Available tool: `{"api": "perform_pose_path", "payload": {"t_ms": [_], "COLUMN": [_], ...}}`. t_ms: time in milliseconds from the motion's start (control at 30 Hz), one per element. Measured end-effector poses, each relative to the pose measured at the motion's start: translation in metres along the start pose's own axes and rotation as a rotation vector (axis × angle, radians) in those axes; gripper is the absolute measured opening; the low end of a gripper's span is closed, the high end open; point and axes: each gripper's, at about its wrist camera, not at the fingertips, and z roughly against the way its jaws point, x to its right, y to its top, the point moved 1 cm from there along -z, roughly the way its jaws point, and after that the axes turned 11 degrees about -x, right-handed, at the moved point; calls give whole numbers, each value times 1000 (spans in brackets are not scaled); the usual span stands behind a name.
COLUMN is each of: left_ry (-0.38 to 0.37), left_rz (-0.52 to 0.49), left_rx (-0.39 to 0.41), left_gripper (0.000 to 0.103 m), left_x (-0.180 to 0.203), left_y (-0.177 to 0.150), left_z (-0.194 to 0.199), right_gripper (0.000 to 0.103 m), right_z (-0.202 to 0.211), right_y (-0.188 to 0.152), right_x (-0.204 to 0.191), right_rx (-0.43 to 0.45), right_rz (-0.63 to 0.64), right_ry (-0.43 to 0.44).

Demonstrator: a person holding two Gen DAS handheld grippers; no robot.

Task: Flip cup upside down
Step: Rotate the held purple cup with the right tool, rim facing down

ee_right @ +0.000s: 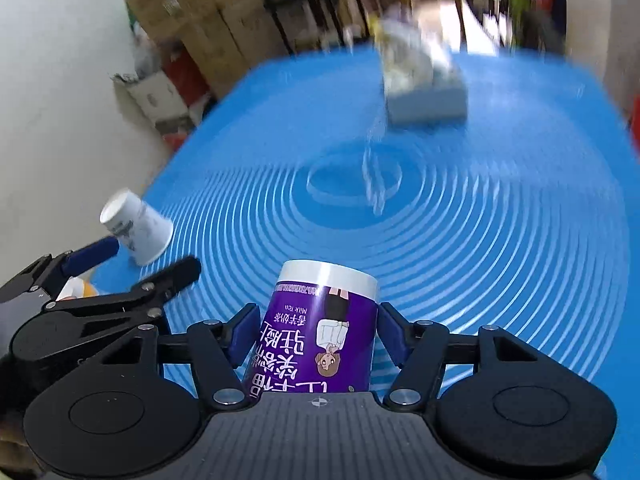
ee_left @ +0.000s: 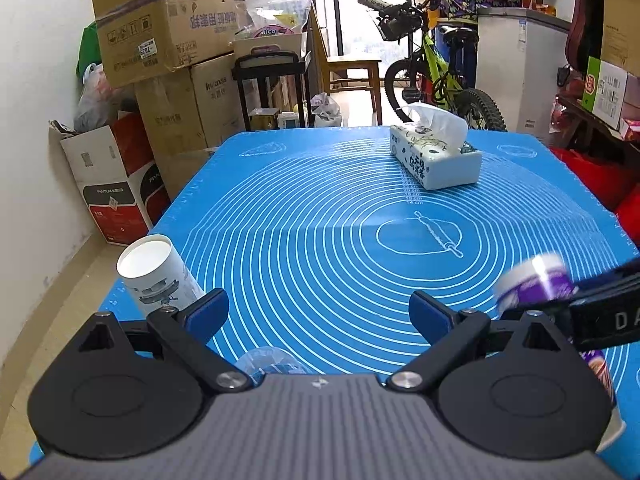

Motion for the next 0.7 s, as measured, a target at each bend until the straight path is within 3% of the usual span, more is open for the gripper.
{"api": "perform_pose_path", "payload": {"t_ms": [333, 500, 700], "left_ry": [-35, -41, -62], "left_rz": [35, 24, 32], "left_rx": [18, 32, 29], "left_gripper": [96, 96, 96], "left_x": [1, 6, 10], "left_y": [-10, -18, -27], "left_z": [13, 17, 18], "right_gripper": [67, 67, 66], "right_z": [19, 19, 26], "right_y": [-46, -73, -102], "right_x": [-16, -21, -29], "right_rx": [454, 562, 607], "right_rz": [189, 215, 212], "right_ry": [-333, -370, -394]}}
